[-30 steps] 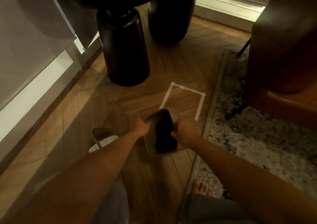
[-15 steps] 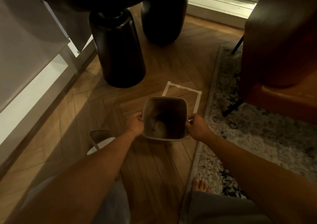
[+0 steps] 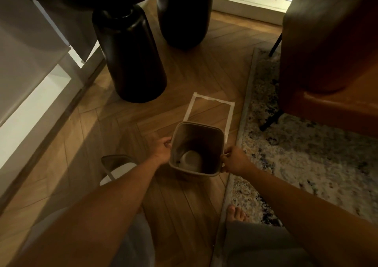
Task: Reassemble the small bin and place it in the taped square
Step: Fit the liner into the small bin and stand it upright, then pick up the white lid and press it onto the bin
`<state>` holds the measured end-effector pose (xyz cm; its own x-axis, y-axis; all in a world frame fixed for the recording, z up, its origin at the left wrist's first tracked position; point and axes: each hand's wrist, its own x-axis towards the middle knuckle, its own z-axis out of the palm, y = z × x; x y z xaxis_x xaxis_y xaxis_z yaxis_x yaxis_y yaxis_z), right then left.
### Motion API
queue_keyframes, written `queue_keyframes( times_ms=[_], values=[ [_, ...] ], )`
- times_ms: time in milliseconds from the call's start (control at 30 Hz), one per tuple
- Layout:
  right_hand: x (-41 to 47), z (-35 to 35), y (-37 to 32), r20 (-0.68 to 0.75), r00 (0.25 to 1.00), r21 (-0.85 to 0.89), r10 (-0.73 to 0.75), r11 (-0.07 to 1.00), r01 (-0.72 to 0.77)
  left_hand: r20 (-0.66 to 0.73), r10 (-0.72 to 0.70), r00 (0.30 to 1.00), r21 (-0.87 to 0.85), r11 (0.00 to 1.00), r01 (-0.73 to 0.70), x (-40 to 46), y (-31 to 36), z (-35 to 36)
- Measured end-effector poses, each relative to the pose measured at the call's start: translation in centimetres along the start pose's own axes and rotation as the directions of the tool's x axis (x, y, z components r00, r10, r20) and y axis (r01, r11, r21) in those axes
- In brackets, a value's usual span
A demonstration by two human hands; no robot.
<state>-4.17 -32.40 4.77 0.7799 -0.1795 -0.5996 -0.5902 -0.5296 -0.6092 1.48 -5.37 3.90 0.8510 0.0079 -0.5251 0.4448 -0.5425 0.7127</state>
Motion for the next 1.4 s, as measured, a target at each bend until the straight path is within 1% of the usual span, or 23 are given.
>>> queue_keyframes(
  times_ms=[167,267,400,467,500,567,633,700,733,900,967,1067,1200,1333,1400],
  values=[
    [-0.5,-0.2,1.0,0.036,0.998,-0.008,0.050,0.999,-0.050,-0.025,0.011,1.000,0.001,1.000,-0.011,0.1,0.6,1.5],
    [-0.6,-0.1,1.4,0.073,0.994,-0.006,0.076,0.997,-0.076,-0.073,-0.014,0.997,0.015,1.000,0.015,0.0,0.7,2.2],
    [-0.4,-0.2,1.3,0.116,0.987,-0.052,0.108,0.993,-0.102,-0.074,-0.055,0.996,0.003,0.998,0.055,0.0,0.5,2.6],
    [-0.5,-0.3,1.1,0.107,0.984,-0.061,0.139,0.989,-0.133,-0.066,-0.072,0.995,-0.009,0.997,0.071,0.1,0.3,2.5],
    [-0.5,-0.4,0.9,0.071,0.988,-0.100,0.137,0.986,-0.130,-0.059,-0.084,0.995,-0.019,0.996,0.083,0.2,0.3,2.5],
    [-0.5,-0.7,0.1,-0.068,0.995,-0.244,0.070,0.966,-0.084,-0.057,-0.101,0.993,-0.036,0.994,0.099,0.1,0.3,2.2],
    [-0.6,-0.9,-1.2,-0.180,0.983,-0.322,-0.043,0.947,-0.017,-0.081,-0.096,0.992,-0.047,0.995,0.093,0.2,0.2,1.7],
    [-0.6,-1.0,-2.8,-0.225,0.962,-0.344,-0.153,0.936,0.068,-0.118,-0.080,0.990,-0.063,0.995,0.073,0.0,0.1,1.0],
    [-0.5,-1.0,-3.6,-0.226,0.953,-0.345,-0.202,0.932,0.115,-0.138,-0.070,0.988,-0.070,0.996,0.061,0.0,0.0,0.4],
    [-0.5,0.5,-8.6,-0.132,0.916,-0.286,-0.379,0.899,0.331,-0.237,-0.027,0.971,-0.015,1.000,0.024,-0.7,-1.5,-3.5],
    [-0.6,1.8,-10.2,-0.076,0.892,-0.283,-0.445,0.868,0.409,-0.270,-0.039,0.962,-0.035,0.999,0.030,-0.9,-2.7,-5.3],
    [-0.9,4.4,-12.4,0.018,0.855,-0.271,-0.518,0.821,0.503,-0.299,-0.092,0.950,-0.107,0.992,0.063,-1.5,-4.6,-8.1],
    [-1.3,9.0,-15.2,0.110,0.832,-0.268,-0.543,0.790,0.551,-0.370,-0.172,0.913,-0.186,0.977,0.109,-2.0,-6.9,-11.5],
    [-1.2,14.1,-17.4,0.216,0.820,-0.289,-0.530,0.767,0.572,-0.383,-0.274,0.882,-0.181,0.959,0.220,-1.8,-9.4,-14.1],
    [-0.9,16.4,-18.0,0.252,0.822,-0.292,-0.510,0.770,0.567,-0.366,-0.307,0.878,-0.144,0.951,0.272,-1.5,-10.7,-15.0]
  ],
)
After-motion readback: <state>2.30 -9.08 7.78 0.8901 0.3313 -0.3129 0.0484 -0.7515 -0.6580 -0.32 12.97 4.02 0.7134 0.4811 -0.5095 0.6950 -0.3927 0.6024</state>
